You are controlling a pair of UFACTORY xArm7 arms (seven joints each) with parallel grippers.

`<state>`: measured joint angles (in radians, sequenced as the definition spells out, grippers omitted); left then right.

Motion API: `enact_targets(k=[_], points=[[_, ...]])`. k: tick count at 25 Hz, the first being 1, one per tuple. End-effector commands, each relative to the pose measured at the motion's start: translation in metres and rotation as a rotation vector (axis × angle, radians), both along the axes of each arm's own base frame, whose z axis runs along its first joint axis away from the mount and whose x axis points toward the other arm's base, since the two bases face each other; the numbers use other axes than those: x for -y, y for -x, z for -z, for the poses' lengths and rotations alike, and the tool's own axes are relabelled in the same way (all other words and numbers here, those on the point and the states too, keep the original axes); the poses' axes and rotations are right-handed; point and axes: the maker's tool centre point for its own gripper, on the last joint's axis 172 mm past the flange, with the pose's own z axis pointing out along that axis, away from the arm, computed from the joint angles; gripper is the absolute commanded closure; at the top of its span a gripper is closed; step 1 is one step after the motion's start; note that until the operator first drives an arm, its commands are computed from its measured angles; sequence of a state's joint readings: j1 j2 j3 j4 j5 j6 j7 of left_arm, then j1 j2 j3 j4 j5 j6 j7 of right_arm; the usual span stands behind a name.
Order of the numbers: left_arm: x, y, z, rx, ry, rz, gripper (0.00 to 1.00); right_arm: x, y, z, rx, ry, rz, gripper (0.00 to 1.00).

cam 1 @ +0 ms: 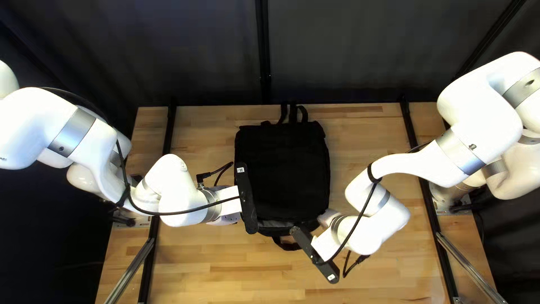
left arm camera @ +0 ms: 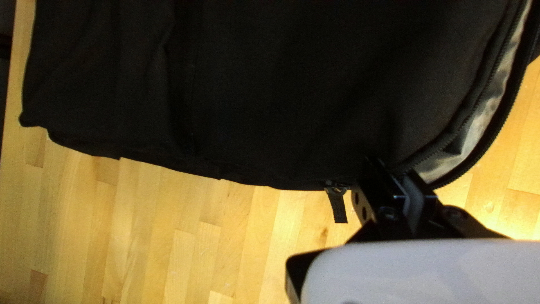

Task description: Remove a lunch box from a kids backpack

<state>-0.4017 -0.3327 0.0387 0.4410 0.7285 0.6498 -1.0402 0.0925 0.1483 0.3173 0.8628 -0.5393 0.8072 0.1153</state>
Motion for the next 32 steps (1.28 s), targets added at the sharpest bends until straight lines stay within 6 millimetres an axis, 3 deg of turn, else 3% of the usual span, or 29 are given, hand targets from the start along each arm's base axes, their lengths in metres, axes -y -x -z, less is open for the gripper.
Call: enact_targets(k=[1,16,32], points=[[0.000,-0.001,0.000,-0.001,-0.001,0.002,1.00,0.011,0.007,0.000,-0.001,-0.004,0.016,1.00],[0.001,-0.006,-0.004,0.000,-0.001,0.007,1.00,0.051,0.033,-0.005,-0.017,-0.013,0.045,1.00],[0.002,-0.006,-0.005,0.001,-0.002,0.009,1.00,0.107,0.034,-0.010,-0.011,-0.030,0.052,1.00]])
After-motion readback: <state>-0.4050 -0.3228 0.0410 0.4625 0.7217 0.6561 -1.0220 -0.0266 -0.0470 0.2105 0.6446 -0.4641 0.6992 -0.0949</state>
